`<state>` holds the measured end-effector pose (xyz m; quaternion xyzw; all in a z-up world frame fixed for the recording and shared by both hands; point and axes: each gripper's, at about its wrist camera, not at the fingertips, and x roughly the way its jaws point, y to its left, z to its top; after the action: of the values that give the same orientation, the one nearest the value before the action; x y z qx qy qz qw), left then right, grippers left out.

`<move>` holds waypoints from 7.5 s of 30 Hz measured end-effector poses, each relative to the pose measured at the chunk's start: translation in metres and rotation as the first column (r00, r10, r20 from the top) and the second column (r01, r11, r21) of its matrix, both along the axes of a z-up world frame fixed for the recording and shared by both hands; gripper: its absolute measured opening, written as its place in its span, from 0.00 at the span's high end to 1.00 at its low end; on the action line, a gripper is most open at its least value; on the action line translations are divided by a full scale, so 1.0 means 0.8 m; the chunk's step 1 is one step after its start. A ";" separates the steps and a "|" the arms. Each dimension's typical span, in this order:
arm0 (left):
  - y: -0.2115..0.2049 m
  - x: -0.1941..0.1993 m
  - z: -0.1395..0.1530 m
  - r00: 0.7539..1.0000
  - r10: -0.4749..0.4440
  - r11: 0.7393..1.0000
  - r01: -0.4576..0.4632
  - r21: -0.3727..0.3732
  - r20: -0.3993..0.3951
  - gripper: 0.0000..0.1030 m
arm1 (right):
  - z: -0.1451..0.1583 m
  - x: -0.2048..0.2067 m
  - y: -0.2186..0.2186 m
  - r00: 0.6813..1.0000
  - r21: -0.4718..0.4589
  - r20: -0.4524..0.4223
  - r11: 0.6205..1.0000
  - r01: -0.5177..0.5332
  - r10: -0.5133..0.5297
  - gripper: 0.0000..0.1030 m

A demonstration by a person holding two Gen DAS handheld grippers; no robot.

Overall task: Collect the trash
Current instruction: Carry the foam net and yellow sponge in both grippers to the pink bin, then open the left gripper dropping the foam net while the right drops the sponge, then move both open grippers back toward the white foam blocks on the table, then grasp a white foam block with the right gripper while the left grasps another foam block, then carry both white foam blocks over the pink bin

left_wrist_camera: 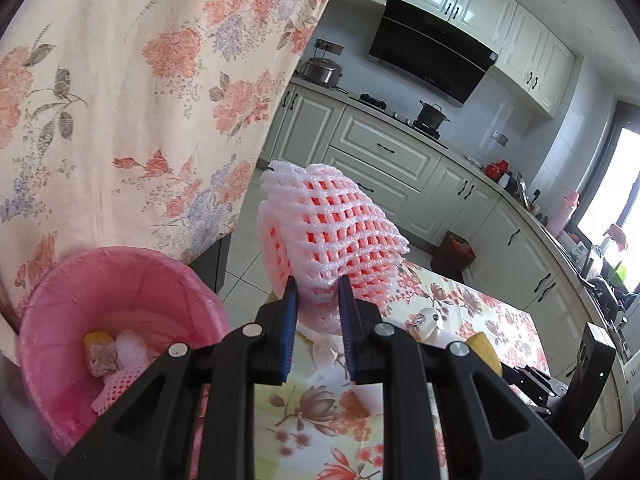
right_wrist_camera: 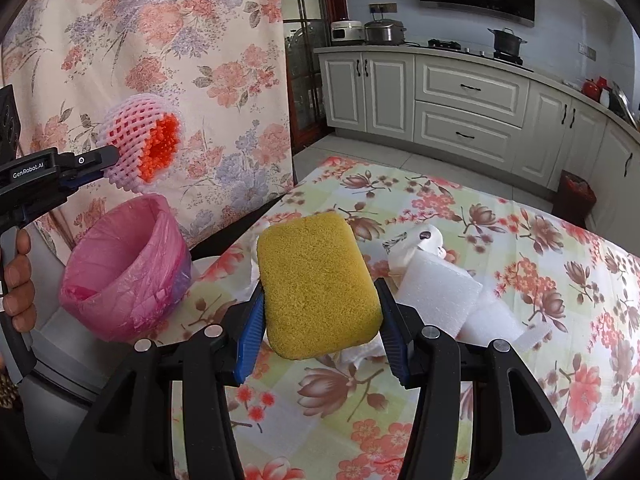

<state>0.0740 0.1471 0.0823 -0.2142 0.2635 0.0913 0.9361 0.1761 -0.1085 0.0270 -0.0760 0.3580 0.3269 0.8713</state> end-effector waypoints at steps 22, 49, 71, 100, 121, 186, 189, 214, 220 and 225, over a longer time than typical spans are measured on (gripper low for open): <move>0.123 -0.098 -0.010 0.960 0.278 0.959 -0.277 0.060 -0.019 0.80 | 0.027 -0.041 0.199 0.955 -0.004 0.023 0.955 -0.295 0.295 0.52; 0.145 -0.095 -0.027 0.954 0.296 0.955 -0.294 0.033 -0.055 0.76 | -0.009 -0.046 0.261 0.935 -0.039 -0.038 0.934 -0.354 0.353 0.38; 0.100 -0.068 -0.042 0.972 0.215 0.977 -0.212 0.034 -0.092 0.47 | -0.026 0.005 0.113 0.992 -0.038 -0.065 0.993 -0.115 0.113 0.31; -0.073 0.026 -0.090 0.976 -0.099 0.995 0.099 -0.012 -0.192 0.44 | -0.068 0.026 -0.113 0.969 -0.059 -0.116 0.975 0.214 -0.219 0.23; -0.141 0.083 -0.119 0.940 -0.211 0.977 0.210 -0.032 -0.269 0.37 | -0.098 0.094 -0.161 0.951 -0.109 -0.110 0.955 0.276 -0.288 0.21; -0.309 0.213 -0.157 0.869 -0.401 0.902 0.430 0.039 -0.291 0.37 | -0.079 0.085 -0.234 0.928 -0.073 -0.080 0.930 0.359 -0.365 0.44; -0.301 0.201 -0.144 0.870 -0.427 0.900 0.437 -0.016 -0.248 0.37 | -0.076 0.082 -0.228 0.931 -0.069 -0.075 0.933 0.353 -0.358 0.44; -0.112 0.063 -0.042 0.986 -0.139 0.990 0.140 0.004 -0.096 0.37 | -0.020 0.049 -0.141 0.974 -0.028 -0.012 0.974 0.227 -0.227 0.44; -0.050 0.030 -0.031 0.996 -0.033 0.999 0.034 0.007 -0.079 0.37 | -0.006 0.042 -0.104 0.985 -0.026 0.002 0.985 0.170 -0.170 0.44; 0.001 0.001 -0.026 0.996 0.059 0.998 -0.057 0.020 -0.071 0.37 | 0.003 0.034 -0.066 0.994 -0.028 0.010 0.993 0.113 -0.113 0.44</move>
<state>0.0747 0.1477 0.0617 -0.2101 0.2899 0.1284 0.9249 0.2036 -0.1612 0.0290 -0.0694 0.3630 0.2715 0.8887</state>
